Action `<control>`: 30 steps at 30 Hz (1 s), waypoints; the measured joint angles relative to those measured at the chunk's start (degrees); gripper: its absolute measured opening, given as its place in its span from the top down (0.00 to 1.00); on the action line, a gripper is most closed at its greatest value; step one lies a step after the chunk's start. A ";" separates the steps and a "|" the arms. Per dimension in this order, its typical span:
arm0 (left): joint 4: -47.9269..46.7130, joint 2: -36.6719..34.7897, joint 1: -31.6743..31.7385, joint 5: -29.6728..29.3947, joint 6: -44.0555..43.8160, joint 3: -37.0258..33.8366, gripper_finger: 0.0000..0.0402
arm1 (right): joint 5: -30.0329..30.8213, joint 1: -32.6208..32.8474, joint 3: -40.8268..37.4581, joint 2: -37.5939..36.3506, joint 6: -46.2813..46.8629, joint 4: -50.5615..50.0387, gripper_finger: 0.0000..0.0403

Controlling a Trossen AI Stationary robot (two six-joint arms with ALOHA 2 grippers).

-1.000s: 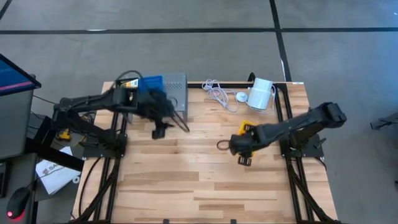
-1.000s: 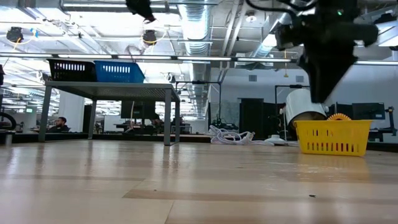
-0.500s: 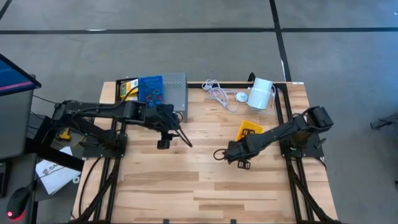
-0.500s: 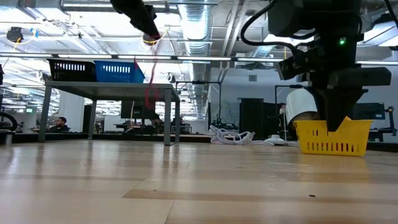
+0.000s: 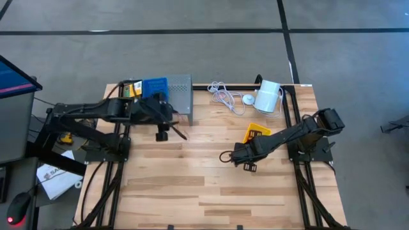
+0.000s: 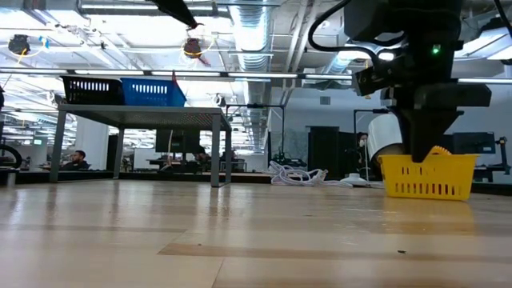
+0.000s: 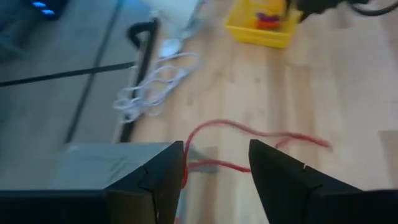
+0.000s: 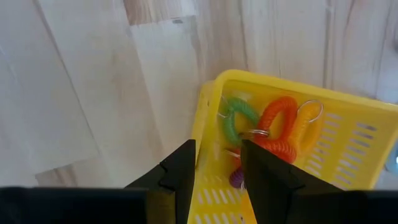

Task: Pick & Place Office Desk Supplies
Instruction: Put the red rubber band into the blue basket

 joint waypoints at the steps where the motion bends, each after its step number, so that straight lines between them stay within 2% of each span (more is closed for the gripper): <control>1: -0.32 -0.40 -0.01 -1.52 0.01 0.00 0.57 | 0.35 -0.11 -0.02 0.00 -0.05 0.00 0.70; 11: 1.08 -3.74 2.34 -20.96 3.25 0.00 0.75 | 0.85 -0.70 -0.02 0.00 -1.07 0.93 0.70; 15: 4.79 -3.99 6.20 -21.49 5.88 0.02 0.82 | 0.85 -0.94 -0.02 0.00 -1.27 1.66 0.70; 21: 5.16 -3.96 11.04 -21.49 7.57 0.58 0.88 | 0.85 -0.66 -0.02 0.00 -1.22 1.66 0.70; 30: 5.23 -3.94 13.38 -25.48 10.07 0.68 0.92 | 0.85 -0.57 -0.02 0.00 -1.49 1.66 0.70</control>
